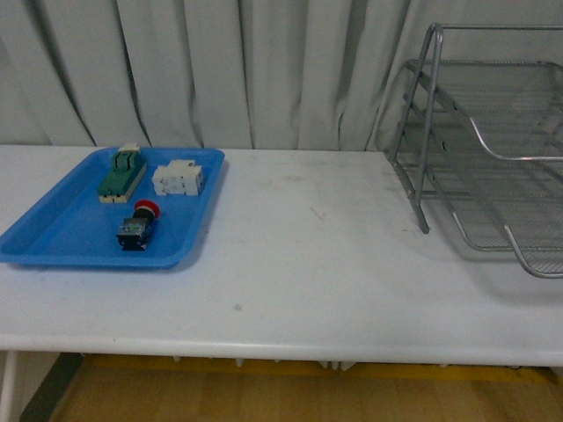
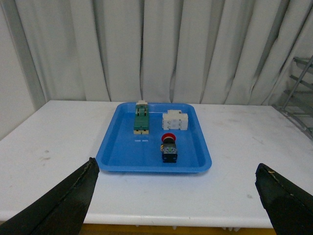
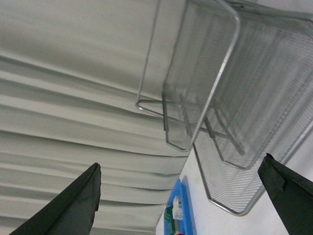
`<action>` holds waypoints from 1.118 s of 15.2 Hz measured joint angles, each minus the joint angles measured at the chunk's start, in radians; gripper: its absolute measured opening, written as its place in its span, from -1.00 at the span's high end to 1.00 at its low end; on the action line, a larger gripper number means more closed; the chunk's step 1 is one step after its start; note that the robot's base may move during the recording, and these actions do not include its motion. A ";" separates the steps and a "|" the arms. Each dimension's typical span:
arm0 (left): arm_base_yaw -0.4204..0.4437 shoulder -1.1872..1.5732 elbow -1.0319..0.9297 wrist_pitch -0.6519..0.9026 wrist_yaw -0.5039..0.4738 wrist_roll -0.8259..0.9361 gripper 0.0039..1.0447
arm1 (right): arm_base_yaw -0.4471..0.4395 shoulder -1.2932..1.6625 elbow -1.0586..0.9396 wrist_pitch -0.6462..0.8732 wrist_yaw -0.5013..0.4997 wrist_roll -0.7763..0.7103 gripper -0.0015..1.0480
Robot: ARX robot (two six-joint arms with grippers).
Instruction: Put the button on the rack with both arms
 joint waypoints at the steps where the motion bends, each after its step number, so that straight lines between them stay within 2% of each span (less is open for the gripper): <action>1: 0.000 0.000 0.000 0.000 0.000 0.000 -0.88 | -0.003 -0.095 0.000 -0.102 0.005 -0.056 -0.82; 3: 0.000 0.000 0.000 0.000 0.000 0.000 -0.88 | 0.060 -0.414 -0.006 -0.451 0.129 -0.409 -0.48; 5: 0.000 0.000 0.000 0.000 0.000 0.000 -0.88 | 0.179 -0.739 -0.048 -0.724 0.228 -0.828 -0.09; 6: 0.000 0.000 0.000 0.000 0.000 0.000 -0.88 | 0.229 -0.826 -0.068 -0.805 0.277 -0.950 0.05; 8: 0.000 0.000 0.000 0.000 0.000 0.000 -0.88 | 0.347 -0.993 -0.125 -0.921 0.394 -1.175 0.47; 11: 0.000 0.000 0.000 0.000 0.000 0.000 -0.88 | 0.438 -1.088 -0.153 -0.960 0.497 -1.253 0.96; 14: 0.000 0.000 0.000 0.000 0.000 0.000 -0.88 | 0.551 -1.189 -0.198 -1.024 0.610 -1.281 0.96; 17: 0.000 0.000 0.000 0.000 0.000 0.000 -0.88 | 0.620 -1.255 -0.212 -1.070 0.678 -1.283 0.96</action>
